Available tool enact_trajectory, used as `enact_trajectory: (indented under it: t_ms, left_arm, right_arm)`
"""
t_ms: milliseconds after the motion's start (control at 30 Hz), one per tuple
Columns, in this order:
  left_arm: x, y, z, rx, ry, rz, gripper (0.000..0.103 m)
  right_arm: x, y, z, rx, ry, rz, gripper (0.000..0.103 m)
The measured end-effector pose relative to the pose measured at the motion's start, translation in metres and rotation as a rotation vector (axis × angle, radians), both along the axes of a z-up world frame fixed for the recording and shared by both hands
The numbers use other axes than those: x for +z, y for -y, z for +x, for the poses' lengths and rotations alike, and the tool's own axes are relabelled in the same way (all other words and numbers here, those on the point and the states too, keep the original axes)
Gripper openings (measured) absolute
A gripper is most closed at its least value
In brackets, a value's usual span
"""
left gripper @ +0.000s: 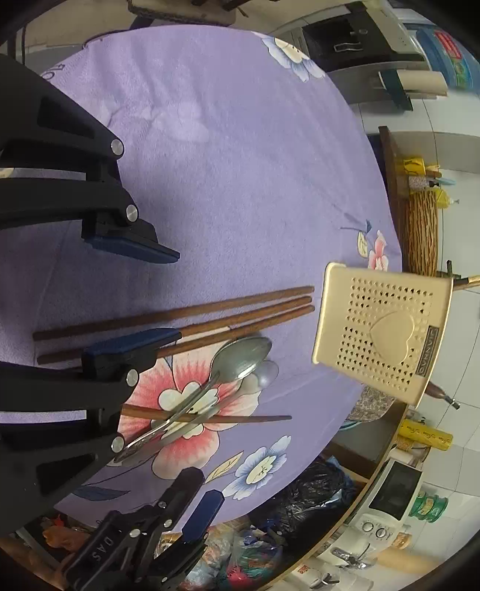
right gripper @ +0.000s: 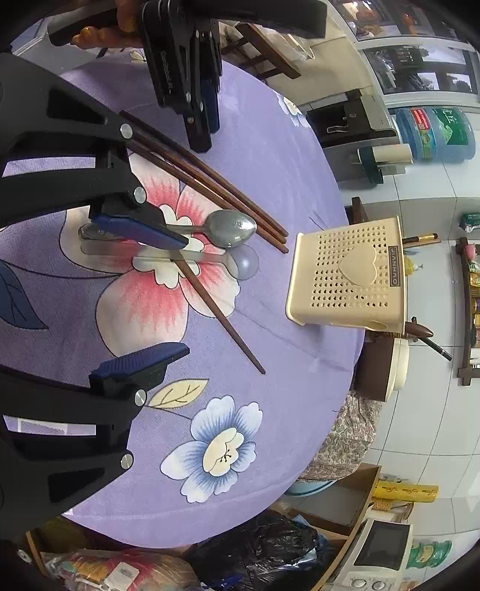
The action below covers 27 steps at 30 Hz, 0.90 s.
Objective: Organize utensils
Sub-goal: 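Return both grippers to the utensils and close left gripper on a brown chopstick, then close right gripper on a silver spoon and lift it while left gripper lifts the chopstick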
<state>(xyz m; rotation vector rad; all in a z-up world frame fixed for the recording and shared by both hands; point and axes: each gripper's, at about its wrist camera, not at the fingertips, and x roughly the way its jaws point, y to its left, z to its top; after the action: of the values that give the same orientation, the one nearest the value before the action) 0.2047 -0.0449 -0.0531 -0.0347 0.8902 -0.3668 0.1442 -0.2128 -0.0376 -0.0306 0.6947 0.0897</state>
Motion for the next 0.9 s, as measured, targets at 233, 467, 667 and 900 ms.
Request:
enact_trajectory:
  t_ms: [233, 467, 667, 900]
  left_arm:
    - [-0.005, 0.013, 0.003, -0.023, -0.013, 0.043, 0.033]
    - [-0.004, 0.020, 0.010, -0.014, -0.008, 0.089, 0.021]
    - [-0.006, 0.016, 0.026, 0.019, -0.005, 0.131, 0.008]
    - [-0.006, -0.012, 0.032, 0.091, -0.012, 0.100, 0.008]
  right_arm:
    - [0.002, 0.000, 0.003, 0.005, -0.002, 0.008, 0.053]
    - [0.003, 0.002, 0.006, -0.002, -0.014, 0.018, 0.053]
    - [0.003, -0.005, 0.012, 0.016, -0.023, -0.003, 0.053]
    - [0.001, -0.022, 0.028, 0.077, -0.052, -0.001, 0.047]
